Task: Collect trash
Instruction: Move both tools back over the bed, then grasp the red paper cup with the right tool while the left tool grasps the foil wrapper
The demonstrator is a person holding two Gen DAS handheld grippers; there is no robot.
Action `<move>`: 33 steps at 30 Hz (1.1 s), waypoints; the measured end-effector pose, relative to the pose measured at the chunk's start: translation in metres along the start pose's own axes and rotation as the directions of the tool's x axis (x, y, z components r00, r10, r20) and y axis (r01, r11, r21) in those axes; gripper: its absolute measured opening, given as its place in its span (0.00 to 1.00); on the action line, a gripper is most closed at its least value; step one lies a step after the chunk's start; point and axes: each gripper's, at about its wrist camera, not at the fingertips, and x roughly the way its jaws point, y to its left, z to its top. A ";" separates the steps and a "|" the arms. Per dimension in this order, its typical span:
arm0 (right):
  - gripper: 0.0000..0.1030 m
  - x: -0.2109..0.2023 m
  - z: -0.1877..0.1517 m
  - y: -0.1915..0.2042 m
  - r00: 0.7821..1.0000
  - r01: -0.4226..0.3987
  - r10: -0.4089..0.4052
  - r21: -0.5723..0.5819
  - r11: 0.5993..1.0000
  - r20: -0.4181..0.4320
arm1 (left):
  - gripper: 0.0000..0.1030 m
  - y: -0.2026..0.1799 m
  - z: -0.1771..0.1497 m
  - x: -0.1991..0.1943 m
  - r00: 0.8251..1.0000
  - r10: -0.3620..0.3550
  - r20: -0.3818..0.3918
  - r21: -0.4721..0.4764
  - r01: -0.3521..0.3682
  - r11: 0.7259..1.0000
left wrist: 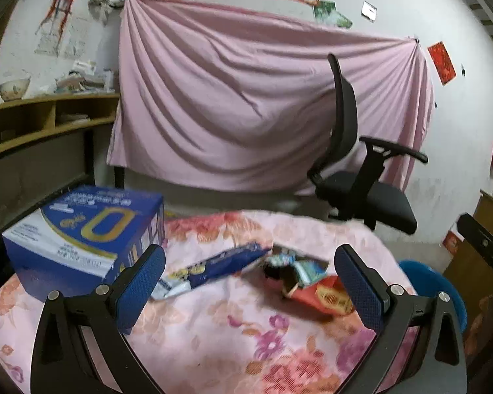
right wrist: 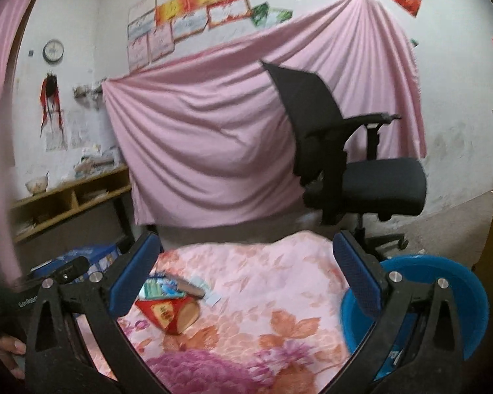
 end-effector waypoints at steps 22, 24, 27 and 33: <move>0.62 0.102 -0.062 0.046 0.847 -0.110 0.110 0.030 0.993 -0.520 | 0.70 0.025 -0.021 0.060 0.941 -0.044 -0.336 -0.020 0.039 0.999; 0.51 0.105 -0.067 0.050 0.834 -0.121 0.117 0.028 0.992 -0.539 | 0.70 0.027 -0.020 0.060 0.937 -0.054 -0.344 -0.030 0.047 0.998; 0.39 0.102 -0.069 0.052 0.831 -0.124 0.110 0.012 0.992 -0.545 | 0.70 0.028 -0.019 0.060 0.934 -0.079 -0.348 -0.044 0.068 0.997; 0.38 0.090 -0.065 0.041 0.839 -0.078 0.028 -0.070 0.995 -0.544 | 0.70 0.025 -0.016 0.057 0.932 -0.151 -0.330 -0.046 0.144 0.988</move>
